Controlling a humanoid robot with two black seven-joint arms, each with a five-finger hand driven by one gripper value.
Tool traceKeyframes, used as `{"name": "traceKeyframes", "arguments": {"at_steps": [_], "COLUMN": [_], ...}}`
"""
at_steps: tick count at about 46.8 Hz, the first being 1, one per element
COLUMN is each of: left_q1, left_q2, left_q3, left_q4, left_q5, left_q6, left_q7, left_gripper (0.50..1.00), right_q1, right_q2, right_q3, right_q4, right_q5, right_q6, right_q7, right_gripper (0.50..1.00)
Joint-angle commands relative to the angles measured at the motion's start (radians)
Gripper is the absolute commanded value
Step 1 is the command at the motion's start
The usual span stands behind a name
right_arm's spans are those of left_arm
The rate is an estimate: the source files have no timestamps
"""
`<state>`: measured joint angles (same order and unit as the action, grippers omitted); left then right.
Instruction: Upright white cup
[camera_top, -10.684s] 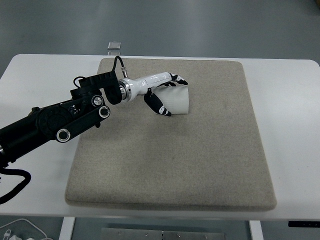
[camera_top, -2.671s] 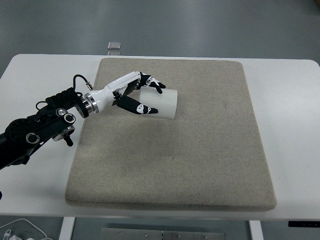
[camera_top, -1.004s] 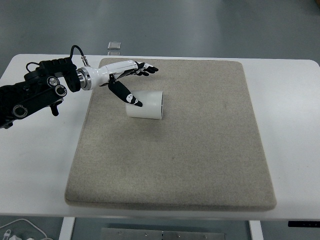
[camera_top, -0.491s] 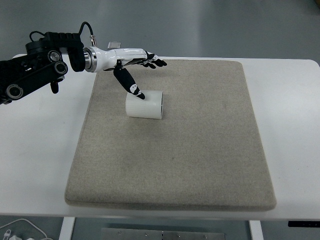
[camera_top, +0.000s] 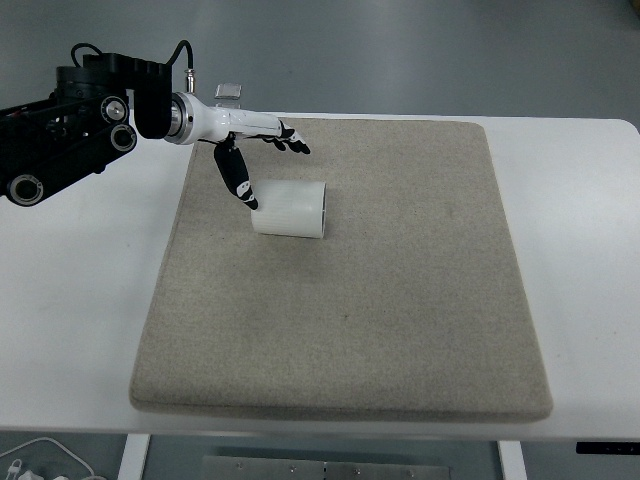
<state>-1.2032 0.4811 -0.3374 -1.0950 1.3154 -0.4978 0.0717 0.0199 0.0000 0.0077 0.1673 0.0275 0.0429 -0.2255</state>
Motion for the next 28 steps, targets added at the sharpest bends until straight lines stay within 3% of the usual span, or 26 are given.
{"name": "traceKeyframes", "arguments": {"at_steps": [1,16,24,28], "left_q1": [0.007,0.042,0.063,0.074], "left_q2": [-0.012,-0.091,-0.104,-0.113], "left_q3": [0.003,0.008,0.008,0.008], "left_q4": [0.000,0.010,0.018,0.018], "left_q5": [0.001,0.011,0.056,0.070], "left_q6": [0.001,0.013,0.067,0.079], "left_q7": [0.003,0.011,0.034,0.034], "left_gripper": [0.977,0.971,0.956,0.885], "right_q1": [0.000,0.000,0.000,0.000], "right_q2": [0.000,0.000,0.000,0.000], "right_q3": [0.000,0.000,0.000,0.000], "right_q4": [0.000,0.000,0.001,0.000], "right_q5": [0.000,0.000,-0.001,0.000], "right_q6": [0.000,0.000,0.000,0.000], "right_q7": [0.000,0.000,0.000,0.000], "right_gripper": [0.930,0.930,0.930,0.930]}}
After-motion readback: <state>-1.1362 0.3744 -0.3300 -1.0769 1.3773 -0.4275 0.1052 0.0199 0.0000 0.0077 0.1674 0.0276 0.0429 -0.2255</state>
